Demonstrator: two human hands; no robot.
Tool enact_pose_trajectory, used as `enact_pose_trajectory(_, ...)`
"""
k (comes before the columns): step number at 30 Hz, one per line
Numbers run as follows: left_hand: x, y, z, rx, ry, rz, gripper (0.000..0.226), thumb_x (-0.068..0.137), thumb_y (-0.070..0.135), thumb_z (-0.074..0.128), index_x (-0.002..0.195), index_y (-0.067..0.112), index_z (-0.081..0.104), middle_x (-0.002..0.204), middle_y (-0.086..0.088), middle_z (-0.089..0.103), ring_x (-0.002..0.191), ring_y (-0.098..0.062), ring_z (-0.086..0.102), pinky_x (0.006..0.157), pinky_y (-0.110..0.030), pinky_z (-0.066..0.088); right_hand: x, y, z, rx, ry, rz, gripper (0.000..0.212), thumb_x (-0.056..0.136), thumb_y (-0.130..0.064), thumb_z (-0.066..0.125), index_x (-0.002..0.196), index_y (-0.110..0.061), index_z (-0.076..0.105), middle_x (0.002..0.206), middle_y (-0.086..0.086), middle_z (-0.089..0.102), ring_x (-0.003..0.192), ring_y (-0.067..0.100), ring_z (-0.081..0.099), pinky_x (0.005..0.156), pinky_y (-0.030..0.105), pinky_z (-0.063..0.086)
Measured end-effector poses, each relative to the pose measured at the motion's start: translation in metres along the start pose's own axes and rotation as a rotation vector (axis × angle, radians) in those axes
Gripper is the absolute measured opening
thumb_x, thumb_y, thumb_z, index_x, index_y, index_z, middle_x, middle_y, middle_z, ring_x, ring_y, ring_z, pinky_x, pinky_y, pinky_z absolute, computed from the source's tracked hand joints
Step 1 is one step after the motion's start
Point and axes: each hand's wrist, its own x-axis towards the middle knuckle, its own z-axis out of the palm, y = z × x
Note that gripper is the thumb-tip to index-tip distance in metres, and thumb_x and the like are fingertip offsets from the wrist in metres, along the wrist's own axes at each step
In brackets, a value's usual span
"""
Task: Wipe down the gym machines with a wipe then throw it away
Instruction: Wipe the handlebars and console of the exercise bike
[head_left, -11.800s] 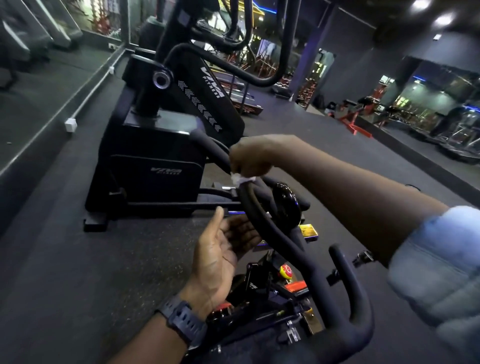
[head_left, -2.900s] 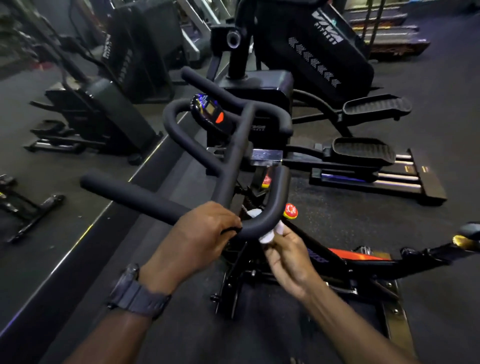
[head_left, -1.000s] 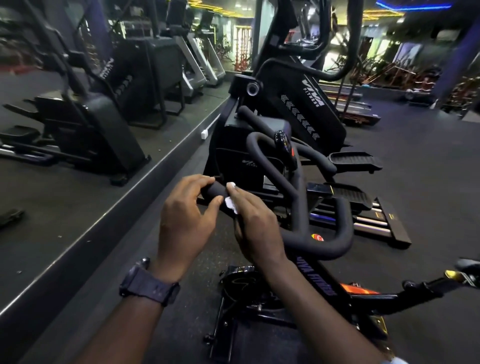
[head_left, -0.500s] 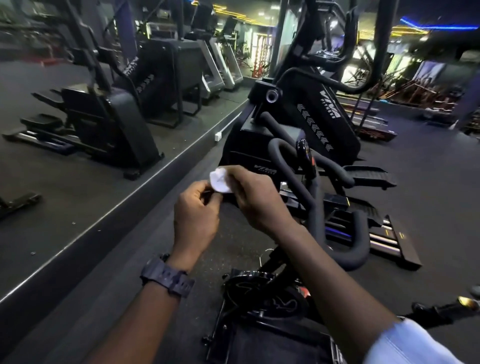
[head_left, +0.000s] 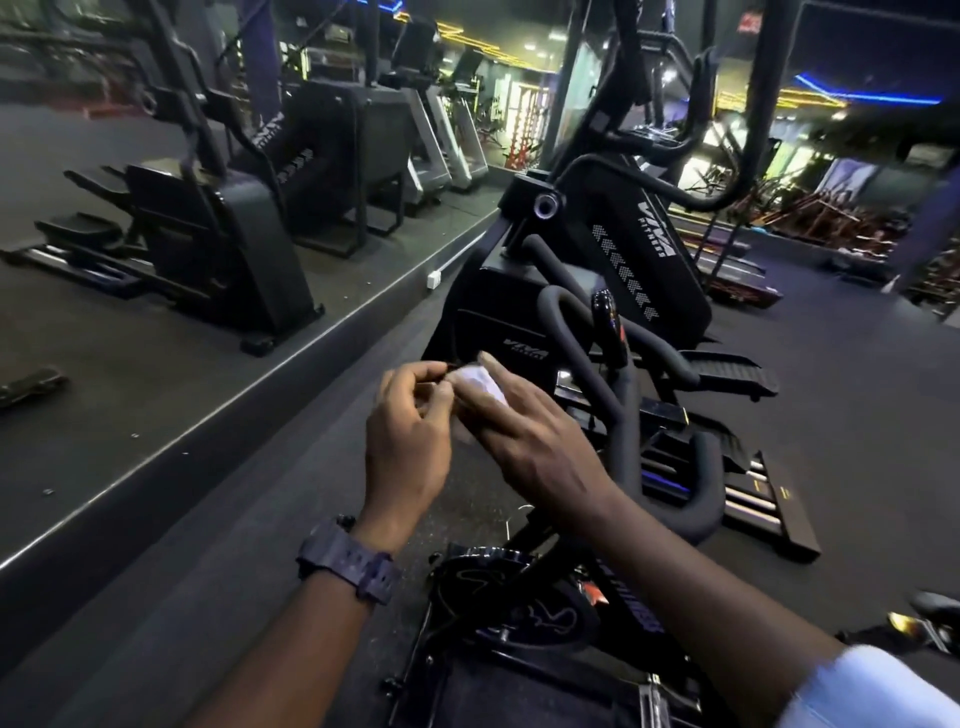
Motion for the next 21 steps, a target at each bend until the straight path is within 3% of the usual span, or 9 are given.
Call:
enact_pose_trajectory(2, -0.006, 0.001, 0.000, 0.144, -0.023, 0.187, 0.020, 0.093, 0.011, 0.059, 0.108, 0.023, 0.065, 0.114, 0.008, 0.059, 0.104, -0.003, 0.058, 0.089, -0.010, 0.044, -0.044, 0.013, -0.001, -0.062, -0.082, -0.098, 0.035, 0.103, -0.014, 0.038, 0.132, -0.007, 0.057, 0.154, -0.001, 0.036, 0.146, 0.034, 0.023, 0.116, 0.045, 0.029)
enact_pose_trajectory(5, -0.009, 0.000, 0.001, 0.365, -0.052, 0.379, 0.032, 0.090, 0.007, 0.063, 0.121, 0.012, 0.065, 0.121, 0.003, 0.058, 0.115, -0.010, 0.053, 0.099, -0.004, 0.032, -0.104, 0.027, -0.006, -0.139, -0.247, -0.155, 0.035, 0.094, -0.026, 0.060, 0.128, -0.019, 0.059, 0.157, -0.007, 0.028, 0.147, 0.033, 0.019, 0.113, 0.050, 0.029)
enact_pose_trajectory(7, -0.011, -0.001, 0.001, 0.464, -0.074, 0.467, 0.038, 0.087, 0.007, 0.067, 0.125, 0.009, 0.063, 0.124, -0.002, 0.058, 0.117, -0.017, 0.053, 0.105, -0.018, 0.038, -0.120, 0.032, -0.011, -0.181, -0.271, -0.173, 0.029, 0.090, -0.033, 0.059, 0.118, -0.027, 0.062, 0.156, -0.009, 0.031, 0.142, 0.029, 0.028, 0.107, 0.046, 0.029)
enact_pose_trajectory(10, -0.011, -0.002, 0.003, 0.532, -0.098, 0.552, 0.038, 0.085, 0.006, 0.070, 0.123, 0.007, 0.065, 0.124, -0.004, 0.059, 0.117, -0.020, 0.053, 0.102, -0.035, 0.048, -0.086, 0.031, -0.013, -0.164, -0.163, -0.199, 0.034, 0.088, -0.029, 0.055, 0.121, -0.023, 0.058, 0.148, -0.012, 0.043, 0.116, 0.025, 0.046, 0.092, 0.040, 0.035)
enact_pose_trajectory(15, -0.006, 0.000, 0.013, 0.546, -0.052, 0.682, 0.020, 0.089, 0.000, 0.062, 0.108, 0.001, 0.071, 0.112, -0.010, 0.064, 0.109, -0.026, 0.057, 0.092, -0.042, 0.051, -0.019, 0.018, -0.005, -0.075, -0.008, -0.162, 0.013, 0.095, -0.012, 0.059, 0.096, -0.010, 0.072, 0.122, 0.004, 0.064, 0.087, 0.026, 0.054, 0.076, 0.035, 0.043)
enact_pose_trajectory(21, -0.007, -0.006, 0.024, 0.648, -0.110, 0.801, 0.020, 0.086, -0.001, 0.066, 0.103, 0.005, 0.075, 0.108, -0.008, 0.071, 0.116, -0.029, 0.058, 0.107, -0.046, 0.042, -0.129, 0.040, -0.025, -0.062, -0.189, -0.112, 0.015, 0.091, -0.025, 0.057, 0.079, -0.021, 0.065, 0.108, -0.006, 0.065, 0.088, 0.021, 0.053, 0.074, 0.033, 0.038)
